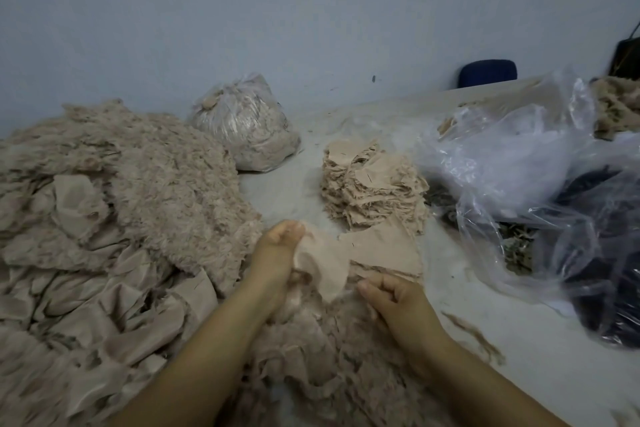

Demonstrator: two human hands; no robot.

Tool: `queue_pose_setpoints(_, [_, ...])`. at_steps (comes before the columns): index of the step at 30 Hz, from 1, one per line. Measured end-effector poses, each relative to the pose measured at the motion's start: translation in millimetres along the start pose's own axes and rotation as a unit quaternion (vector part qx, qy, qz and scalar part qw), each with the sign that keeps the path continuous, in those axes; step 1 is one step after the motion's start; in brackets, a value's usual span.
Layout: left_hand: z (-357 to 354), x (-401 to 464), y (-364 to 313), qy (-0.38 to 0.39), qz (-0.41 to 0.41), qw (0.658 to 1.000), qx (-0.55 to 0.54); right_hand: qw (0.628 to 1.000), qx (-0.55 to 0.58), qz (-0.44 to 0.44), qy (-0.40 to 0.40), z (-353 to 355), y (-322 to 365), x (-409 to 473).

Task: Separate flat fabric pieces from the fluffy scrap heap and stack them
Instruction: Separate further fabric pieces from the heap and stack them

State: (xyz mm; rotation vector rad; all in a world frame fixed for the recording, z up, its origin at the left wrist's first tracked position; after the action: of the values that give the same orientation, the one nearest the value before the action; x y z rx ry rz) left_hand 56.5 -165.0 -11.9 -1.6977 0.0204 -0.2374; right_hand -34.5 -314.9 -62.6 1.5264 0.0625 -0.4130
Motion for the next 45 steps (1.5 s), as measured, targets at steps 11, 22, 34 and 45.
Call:
queue_pose_setpoints(11, [-39,1,-14,0.168,-0.038,0.985,0.013,0.928,0.354,-0.045,0.112,-19,27,9])
queue_pose_setpoints(22, [-33,40,19,0.206,-0.065,0.907,0.362,0.935,-0.223,0.038,-0.272,70,53,69])
queue_pose_setpoints(34, [65,-46,8,0.430,-0.134,0.794,0.409,0.908,-0.318,0.242,0.123,-69,-4,-20])
queue_pose_setpoints(45, [7,-28,9,0.249,-0.173,0.937,0.173,0.952,-0.270,0.139,-0.024,-8,3,-19])
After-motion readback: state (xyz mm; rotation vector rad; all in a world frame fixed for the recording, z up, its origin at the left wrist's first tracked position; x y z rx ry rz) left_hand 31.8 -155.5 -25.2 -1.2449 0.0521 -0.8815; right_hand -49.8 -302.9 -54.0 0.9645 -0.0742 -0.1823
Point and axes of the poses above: each hand's wrist, its own x-axis towards the middle knuckle, its own z-axis out of the back of the hand, y = z × x, the point moved 5 cm from there along x, towards the middle knuckle, and after that the axes turned 13 degrees about -z, right-handed, at the moved point
